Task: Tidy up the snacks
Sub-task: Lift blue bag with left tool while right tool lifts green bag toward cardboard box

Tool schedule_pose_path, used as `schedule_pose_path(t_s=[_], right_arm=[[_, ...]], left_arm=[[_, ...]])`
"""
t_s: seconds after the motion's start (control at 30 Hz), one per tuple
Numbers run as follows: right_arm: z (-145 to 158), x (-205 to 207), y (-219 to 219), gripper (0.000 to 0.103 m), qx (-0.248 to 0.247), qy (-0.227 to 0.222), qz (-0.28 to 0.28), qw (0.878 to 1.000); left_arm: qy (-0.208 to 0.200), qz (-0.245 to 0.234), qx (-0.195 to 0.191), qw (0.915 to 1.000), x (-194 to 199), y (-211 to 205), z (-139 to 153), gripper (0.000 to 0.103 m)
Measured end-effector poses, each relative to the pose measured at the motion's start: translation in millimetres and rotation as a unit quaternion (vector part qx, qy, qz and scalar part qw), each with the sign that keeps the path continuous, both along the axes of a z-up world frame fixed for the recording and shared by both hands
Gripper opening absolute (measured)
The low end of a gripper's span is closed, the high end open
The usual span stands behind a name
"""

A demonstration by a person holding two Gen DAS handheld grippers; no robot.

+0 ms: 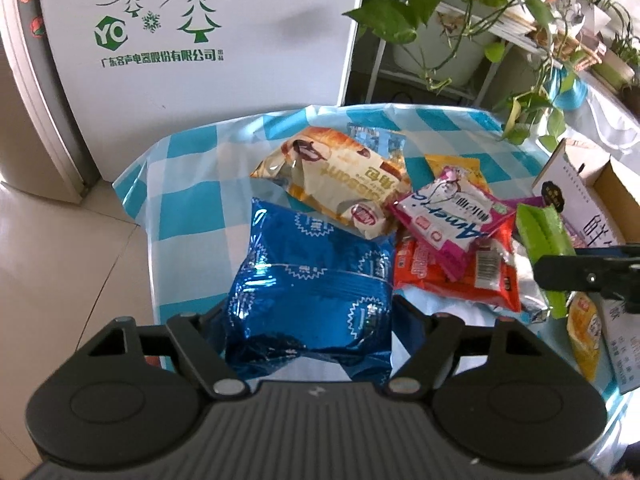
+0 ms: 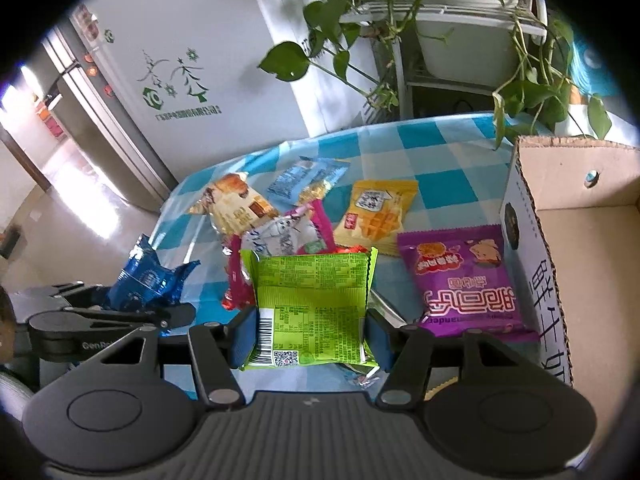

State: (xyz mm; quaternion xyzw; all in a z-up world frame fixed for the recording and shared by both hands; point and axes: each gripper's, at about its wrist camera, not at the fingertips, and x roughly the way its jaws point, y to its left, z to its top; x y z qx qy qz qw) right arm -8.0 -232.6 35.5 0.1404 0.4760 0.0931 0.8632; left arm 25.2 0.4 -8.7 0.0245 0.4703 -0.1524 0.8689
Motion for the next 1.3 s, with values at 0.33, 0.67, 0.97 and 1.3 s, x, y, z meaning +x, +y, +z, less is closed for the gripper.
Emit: schedule_pose_path(t_s=[0.33,0.67,0.97,1.3], right_arm=[[6.1,-6.3,5.0,0.064,0.002,-0.007,0.011,1.0],[15.3,-20.7,0.7,0.064,0.001,-0.019,0.012,1.0],[25.9,-35.1,-11.5,0.064,0.008,-0.03,0.002,1.0],[43.1,-55.3,-47.5,0.064,0.011,-0.044,-0.041,0.998]], left_arm=[[0.002,0.042,-0.014,0.999,-25.0,7.6,-6.1,0.078],[-0.009,0.06,-0.014,0.9981,-57.5,6.6,0.5,0.078],[-0.017,0.063,-0.013,0.9978,-77.5,1.2,13.4,0.078],[-0.031,0.042,-0.031,0.9982,-94.1,-25.4,34.3,0.078]])
